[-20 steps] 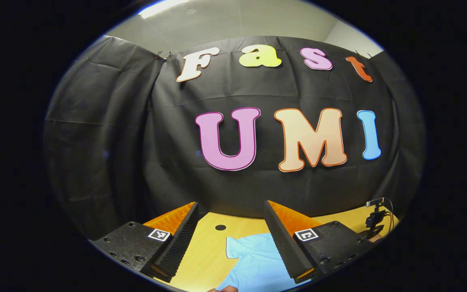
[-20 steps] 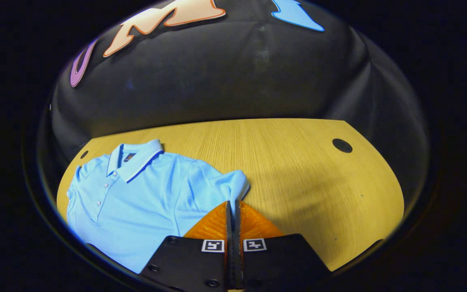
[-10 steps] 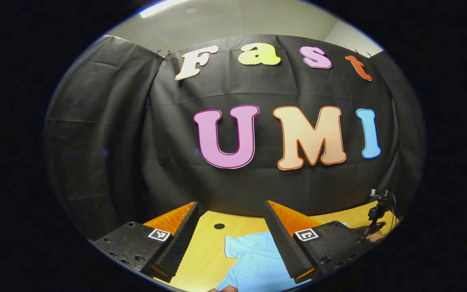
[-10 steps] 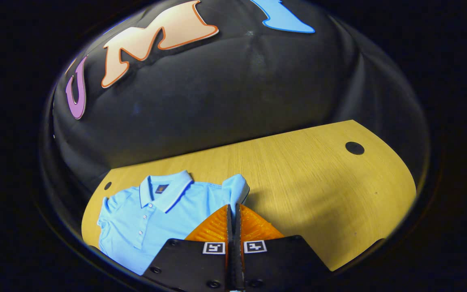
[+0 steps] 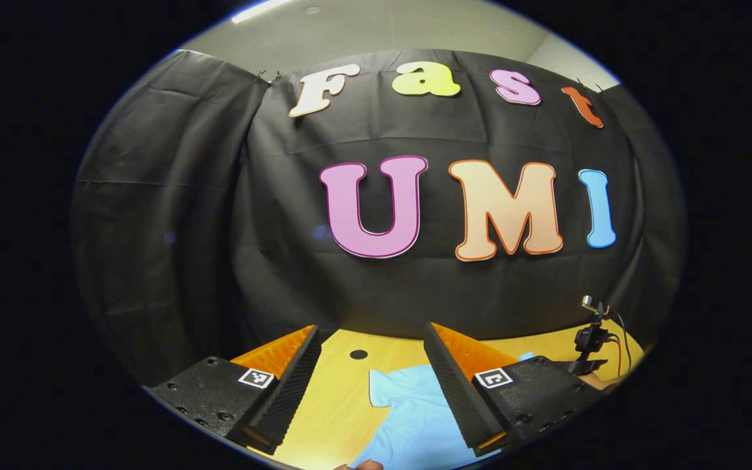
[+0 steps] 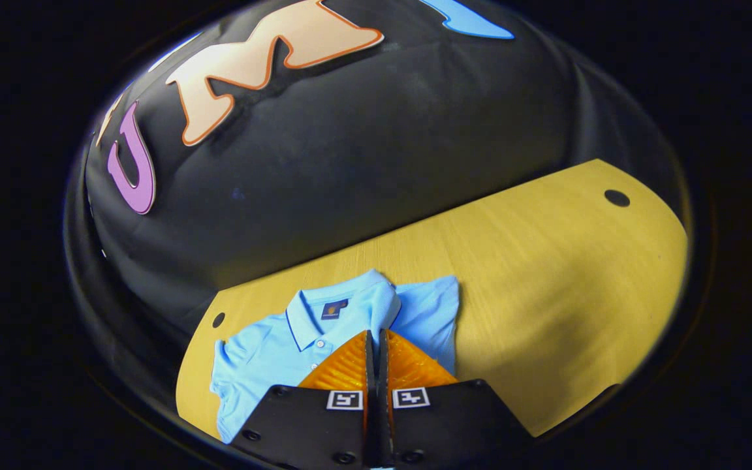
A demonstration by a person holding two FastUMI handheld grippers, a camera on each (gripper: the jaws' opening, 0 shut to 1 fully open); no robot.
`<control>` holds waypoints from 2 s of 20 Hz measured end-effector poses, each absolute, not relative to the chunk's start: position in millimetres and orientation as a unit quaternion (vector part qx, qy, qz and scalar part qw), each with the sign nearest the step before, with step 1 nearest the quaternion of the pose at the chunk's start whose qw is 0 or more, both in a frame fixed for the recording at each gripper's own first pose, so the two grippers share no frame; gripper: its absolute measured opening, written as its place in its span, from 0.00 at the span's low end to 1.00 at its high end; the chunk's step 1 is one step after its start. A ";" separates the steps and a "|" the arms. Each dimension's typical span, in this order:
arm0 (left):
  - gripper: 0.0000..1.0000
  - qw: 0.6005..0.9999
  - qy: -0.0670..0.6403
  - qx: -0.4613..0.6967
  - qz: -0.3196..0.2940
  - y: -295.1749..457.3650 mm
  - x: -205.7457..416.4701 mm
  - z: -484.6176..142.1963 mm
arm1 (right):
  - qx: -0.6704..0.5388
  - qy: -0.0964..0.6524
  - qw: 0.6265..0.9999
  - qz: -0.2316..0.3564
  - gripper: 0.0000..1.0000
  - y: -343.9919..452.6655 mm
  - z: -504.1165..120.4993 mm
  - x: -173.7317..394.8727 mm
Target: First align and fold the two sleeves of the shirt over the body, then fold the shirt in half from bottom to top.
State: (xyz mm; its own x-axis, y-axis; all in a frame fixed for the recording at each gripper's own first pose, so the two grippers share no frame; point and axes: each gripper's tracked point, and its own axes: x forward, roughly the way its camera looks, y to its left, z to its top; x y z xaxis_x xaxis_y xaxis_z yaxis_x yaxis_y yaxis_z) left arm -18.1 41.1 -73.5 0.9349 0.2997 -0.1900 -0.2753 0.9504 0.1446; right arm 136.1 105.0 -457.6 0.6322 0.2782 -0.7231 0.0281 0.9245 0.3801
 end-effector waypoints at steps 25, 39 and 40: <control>0.95 0.943 0.329 -0.041 0.036 102.0 106.2 -349.3 | 0.086 0.387 0.918 -0.021 0.97 -22.5 -341.7 10.6; 0.95 0.915 0.394 -0.028 0.086 119.6 122.8 -430.4 | 0.059 0.383 0.921 -0.040 0.97 -50.0 -330.0 -12.0; 0.95 0.913 0.398 -0.015 0.090 121.5 120.7 -431.8 | 0.060 0.383 0.921 -0.039 0.97 -48.9 -330.4 -12.2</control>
